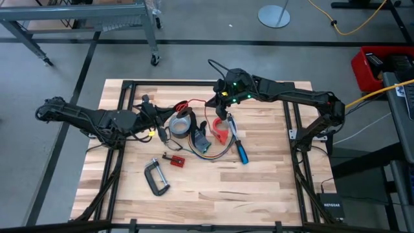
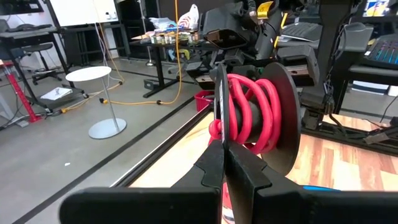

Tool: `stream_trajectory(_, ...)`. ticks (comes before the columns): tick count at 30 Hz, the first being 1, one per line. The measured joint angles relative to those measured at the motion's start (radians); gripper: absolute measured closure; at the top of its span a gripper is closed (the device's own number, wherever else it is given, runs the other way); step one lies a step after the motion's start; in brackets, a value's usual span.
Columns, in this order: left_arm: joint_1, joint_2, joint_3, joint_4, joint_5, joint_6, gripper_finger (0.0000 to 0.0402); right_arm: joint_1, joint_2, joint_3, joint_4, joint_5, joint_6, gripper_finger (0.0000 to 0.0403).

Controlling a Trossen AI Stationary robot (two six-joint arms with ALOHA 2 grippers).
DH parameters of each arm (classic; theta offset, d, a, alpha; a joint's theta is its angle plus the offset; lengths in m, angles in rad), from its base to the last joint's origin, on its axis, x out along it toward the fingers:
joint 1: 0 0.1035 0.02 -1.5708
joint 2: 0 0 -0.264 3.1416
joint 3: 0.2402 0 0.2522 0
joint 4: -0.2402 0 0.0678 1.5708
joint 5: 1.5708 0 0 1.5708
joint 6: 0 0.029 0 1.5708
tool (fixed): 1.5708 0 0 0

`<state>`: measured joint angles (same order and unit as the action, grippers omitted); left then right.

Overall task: Coil cords
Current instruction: Coil the red wire cable onto the black spool

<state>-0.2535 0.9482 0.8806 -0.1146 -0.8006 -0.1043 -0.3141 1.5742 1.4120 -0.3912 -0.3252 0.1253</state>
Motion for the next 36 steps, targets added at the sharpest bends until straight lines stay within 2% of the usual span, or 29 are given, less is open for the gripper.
stream_trajectory(13,0.000,0.000,0.000,0.046,-0.025,0.005,0.0401,0.001,0.000,0.000,-0.001,0.000,0.003,0.0400)
stream_trajectory(22,0.000,0.001,0.000,0.130,-0.034,0.020,0.0401,0.088,0.033,0.000,0.010,0.007,0.019,0.0401)
stream_trajectory(28,0.001,0.037,0.000,0.139,-0.044,-0.032,0.0401,0.136,0.068,0.000,0.102,0.064,0.029,0.0402)
stream_trajectory(36,0.001,0.119,0.000,0.249,-0.077,-0.018,0.0401,0.151,0.099,0.000,0.203,0.057,0.103,0.0402)
